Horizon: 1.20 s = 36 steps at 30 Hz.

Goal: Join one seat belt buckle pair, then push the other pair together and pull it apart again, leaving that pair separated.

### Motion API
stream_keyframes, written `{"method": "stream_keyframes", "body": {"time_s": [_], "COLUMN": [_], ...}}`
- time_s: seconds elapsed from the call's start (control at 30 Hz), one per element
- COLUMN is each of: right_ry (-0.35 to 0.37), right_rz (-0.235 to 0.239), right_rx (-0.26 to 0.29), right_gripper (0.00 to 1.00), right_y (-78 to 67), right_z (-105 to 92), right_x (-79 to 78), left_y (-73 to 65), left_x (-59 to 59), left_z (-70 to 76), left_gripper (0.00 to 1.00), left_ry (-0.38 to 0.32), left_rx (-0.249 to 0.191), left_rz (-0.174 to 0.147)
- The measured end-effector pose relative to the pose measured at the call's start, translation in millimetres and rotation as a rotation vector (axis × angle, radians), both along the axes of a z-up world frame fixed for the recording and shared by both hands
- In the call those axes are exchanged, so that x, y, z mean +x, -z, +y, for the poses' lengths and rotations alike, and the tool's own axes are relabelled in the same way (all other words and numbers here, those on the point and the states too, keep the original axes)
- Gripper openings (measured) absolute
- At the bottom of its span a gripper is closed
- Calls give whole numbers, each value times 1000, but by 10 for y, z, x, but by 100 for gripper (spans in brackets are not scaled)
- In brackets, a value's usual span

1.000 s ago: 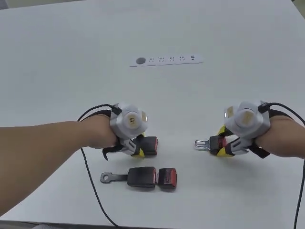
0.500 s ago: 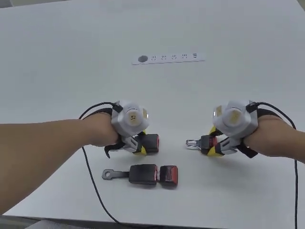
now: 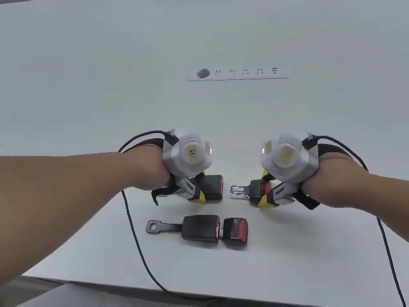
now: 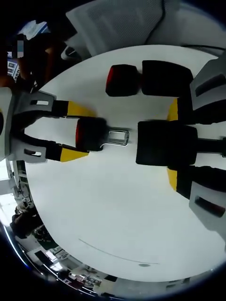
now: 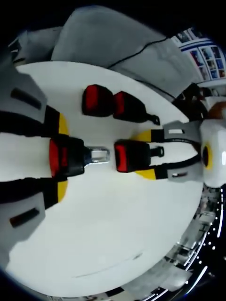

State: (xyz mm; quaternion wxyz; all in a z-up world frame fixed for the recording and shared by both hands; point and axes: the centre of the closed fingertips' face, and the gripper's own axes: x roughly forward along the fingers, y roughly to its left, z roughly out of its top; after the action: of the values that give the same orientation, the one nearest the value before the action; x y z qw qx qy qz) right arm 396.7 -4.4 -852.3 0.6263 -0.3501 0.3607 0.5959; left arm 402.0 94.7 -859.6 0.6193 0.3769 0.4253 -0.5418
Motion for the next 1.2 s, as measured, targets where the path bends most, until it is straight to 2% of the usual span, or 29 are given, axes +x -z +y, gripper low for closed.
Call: {"method": "stream_keyframes", "body": {"time_s": [0.2, 0.33, 0.63, 0.7, 0.8, 1.07, 1.17, 1.2], "right_ry": [-17, -32, -34, -51, -26, -30, -5, -4], "right_rz": [5, -11, -18, -37, -16, -4, 14, 8], "right_rx": [-7, -17, 15, 22, 53, 73, 89, 73], "right_gripper": [31, 31, 30, 30, 29, 28, 27, 27], "right_y": [3, 1, 12, 28, 22, 13, 8, 11], "right_z": [108, 135, 239, 247, 250, 345, 457, 482], "right_x": [23, 44, 47, 43, 53, 40, 32, 27], "left_y": [5, 5, 18, 20, 25, 15, 14, 14], "left_x": [0, -2, 11, 11, 15, 7, 4, 3], "left_z": [-3, -11, -22, -25, -30, -41, -45, -44], "left_gripper": [33, 33, 33, 33, 33, 32, 32, 32], "left_ry": [-4, 10, 38, 58, 71, 86, 89, 87], "left_rx": [0, 6, 7, 12, 7, -9, -11, -9], "left_rz": [-2, 0, 2, 4, 5, 4, 1, 0]}}
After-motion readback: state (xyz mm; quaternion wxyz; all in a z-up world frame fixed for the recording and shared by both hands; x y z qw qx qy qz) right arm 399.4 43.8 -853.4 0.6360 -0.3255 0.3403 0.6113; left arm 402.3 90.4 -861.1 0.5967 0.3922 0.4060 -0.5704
